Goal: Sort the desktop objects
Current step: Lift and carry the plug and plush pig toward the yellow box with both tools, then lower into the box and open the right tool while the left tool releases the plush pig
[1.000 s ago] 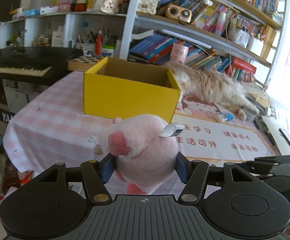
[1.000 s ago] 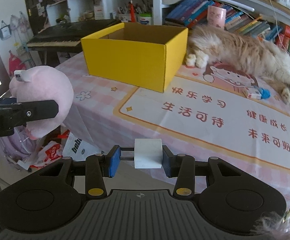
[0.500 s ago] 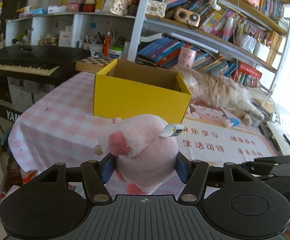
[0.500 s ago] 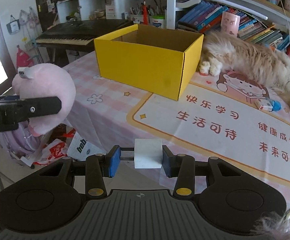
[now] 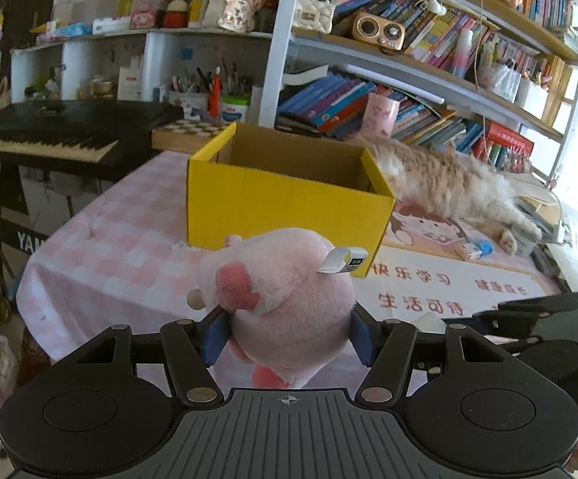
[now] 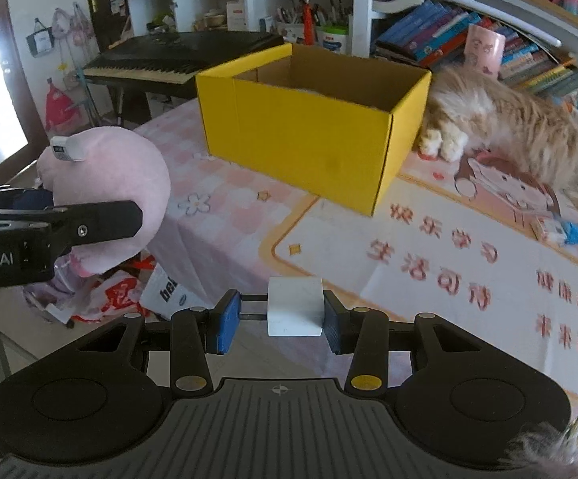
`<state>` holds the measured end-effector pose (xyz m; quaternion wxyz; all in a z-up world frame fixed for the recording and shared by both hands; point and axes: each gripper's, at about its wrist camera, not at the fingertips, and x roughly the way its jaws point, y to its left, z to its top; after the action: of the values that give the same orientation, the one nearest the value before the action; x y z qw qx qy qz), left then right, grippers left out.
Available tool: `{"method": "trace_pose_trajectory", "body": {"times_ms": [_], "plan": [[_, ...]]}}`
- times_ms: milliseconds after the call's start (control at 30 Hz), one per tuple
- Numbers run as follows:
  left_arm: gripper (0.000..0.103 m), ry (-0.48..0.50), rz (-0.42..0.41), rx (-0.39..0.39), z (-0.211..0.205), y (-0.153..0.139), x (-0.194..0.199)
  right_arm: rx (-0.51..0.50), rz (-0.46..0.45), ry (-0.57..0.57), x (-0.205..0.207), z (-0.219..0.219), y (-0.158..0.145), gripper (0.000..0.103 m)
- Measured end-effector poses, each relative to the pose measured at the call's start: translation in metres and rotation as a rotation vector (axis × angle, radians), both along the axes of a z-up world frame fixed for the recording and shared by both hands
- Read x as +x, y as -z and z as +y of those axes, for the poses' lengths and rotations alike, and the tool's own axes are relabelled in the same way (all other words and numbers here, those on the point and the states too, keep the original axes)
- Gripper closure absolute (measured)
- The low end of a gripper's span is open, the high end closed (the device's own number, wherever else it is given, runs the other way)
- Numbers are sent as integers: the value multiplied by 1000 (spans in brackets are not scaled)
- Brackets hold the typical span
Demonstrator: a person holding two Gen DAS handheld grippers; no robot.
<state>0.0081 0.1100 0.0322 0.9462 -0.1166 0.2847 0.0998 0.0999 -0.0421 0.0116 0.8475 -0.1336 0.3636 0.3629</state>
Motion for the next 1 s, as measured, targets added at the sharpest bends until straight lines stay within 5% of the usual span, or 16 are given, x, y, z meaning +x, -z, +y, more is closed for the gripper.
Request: {"method": "trace_pose_trajectory", "body": {"times_ms": [633, 1000], "plan": [[42, -56, -147, 84, 19, -39, 112, 139, -135, -27, 117, 14, -56, 63], [42, -51, -100, 144, 46, -35, 196, 78, -214, -145, 190, 51, -50, 63]]}}
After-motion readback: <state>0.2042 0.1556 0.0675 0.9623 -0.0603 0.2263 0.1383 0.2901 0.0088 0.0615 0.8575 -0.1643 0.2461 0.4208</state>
